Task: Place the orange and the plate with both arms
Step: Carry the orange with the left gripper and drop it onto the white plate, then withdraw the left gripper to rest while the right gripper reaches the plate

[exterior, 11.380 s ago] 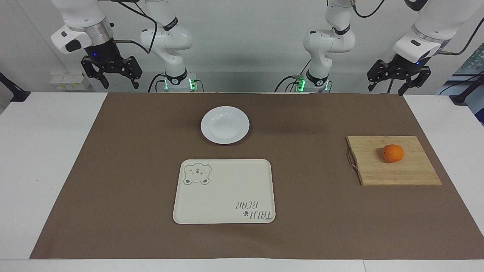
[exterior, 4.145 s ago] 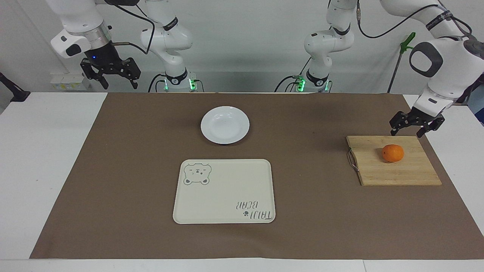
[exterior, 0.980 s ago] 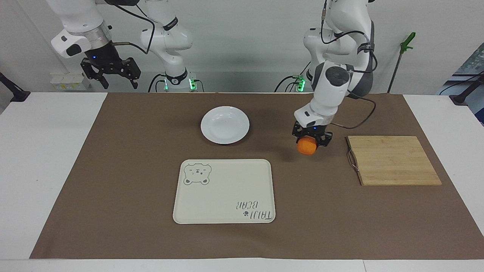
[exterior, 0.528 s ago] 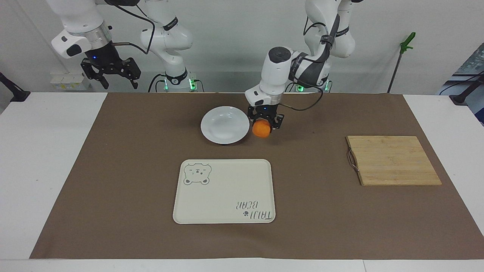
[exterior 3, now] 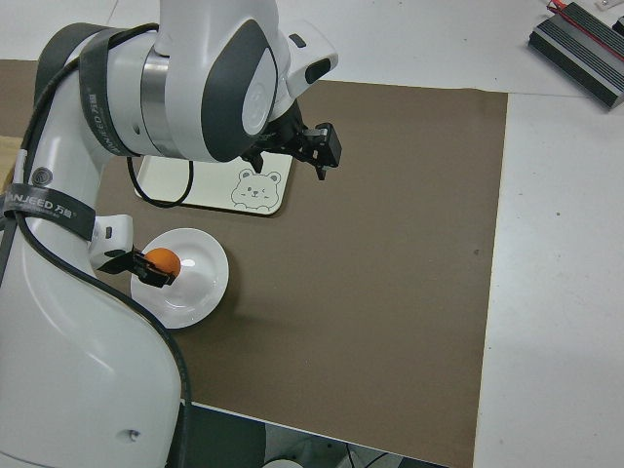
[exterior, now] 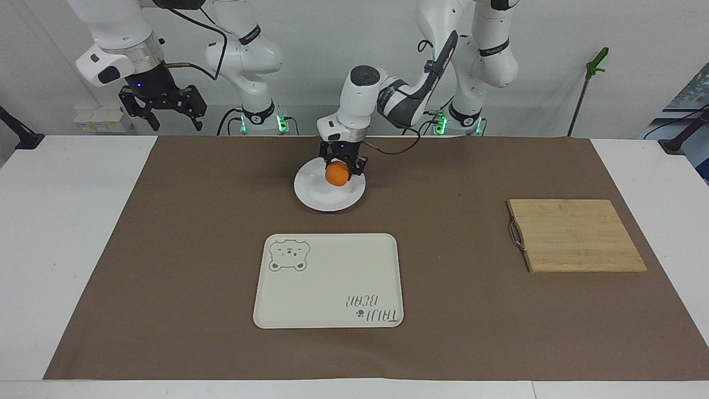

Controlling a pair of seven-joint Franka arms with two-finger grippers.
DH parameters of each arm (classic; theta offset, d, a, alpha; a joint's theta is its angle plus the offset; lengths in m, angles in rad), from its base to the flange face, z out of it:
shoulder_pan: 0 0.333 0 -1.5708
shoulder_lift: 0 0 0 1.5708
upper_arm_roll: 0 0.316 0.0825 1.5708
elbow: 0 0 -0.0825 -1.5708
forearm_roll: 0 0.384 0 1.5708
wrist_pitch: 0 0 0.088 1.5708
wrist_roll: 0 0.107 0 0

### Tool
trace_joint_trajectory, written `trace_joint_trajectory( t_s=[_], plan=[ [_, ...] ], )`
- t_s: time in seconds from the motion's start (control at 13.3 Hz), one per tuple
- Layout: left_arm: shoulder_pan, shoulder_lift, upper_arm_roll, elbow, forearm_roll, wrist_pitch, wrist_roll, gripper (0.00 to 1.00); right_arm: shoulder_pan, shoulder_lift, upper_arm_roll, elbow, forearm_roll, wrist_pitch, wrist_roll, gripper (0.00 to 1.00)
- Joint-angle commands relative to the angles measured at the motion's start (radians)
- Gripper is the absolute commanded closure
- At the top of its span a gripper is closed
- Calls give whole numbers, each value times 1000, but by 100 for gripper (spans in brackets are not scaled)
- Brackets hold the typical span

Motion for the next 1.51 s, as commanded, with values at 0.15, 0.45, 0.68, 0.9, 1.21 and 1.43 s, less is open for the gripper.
trace_joint_trajectory(
  t_s=[0.15,0.45,0.68,0.9,1.21,1.43],
  plan=[
    [-28,43,20,16,-19,29,-47,25,-13,-26,5,-27,-9,-1,-27,0],
    [-4,-4,23,16,-21,-43,-72,0,-13,-26,5,-27,-9,-2,-27,0],
    [91,-110,26,16,-21,-236,-75,0,-13,-26,5,-33,-8,-1,-22,0],
    [186,-170,34,12,-7,-371,-60,0,-13,-35,5,-52,37,1,-19,0],
    [381,-225,34,2,-2,-411,56,0,-11,-61,5,-104,63,1,-25,0],
    [528,-272,34,2,-2,-465,279,0,-13,-71,5,-133,132,2,-28,0]
  ],
)
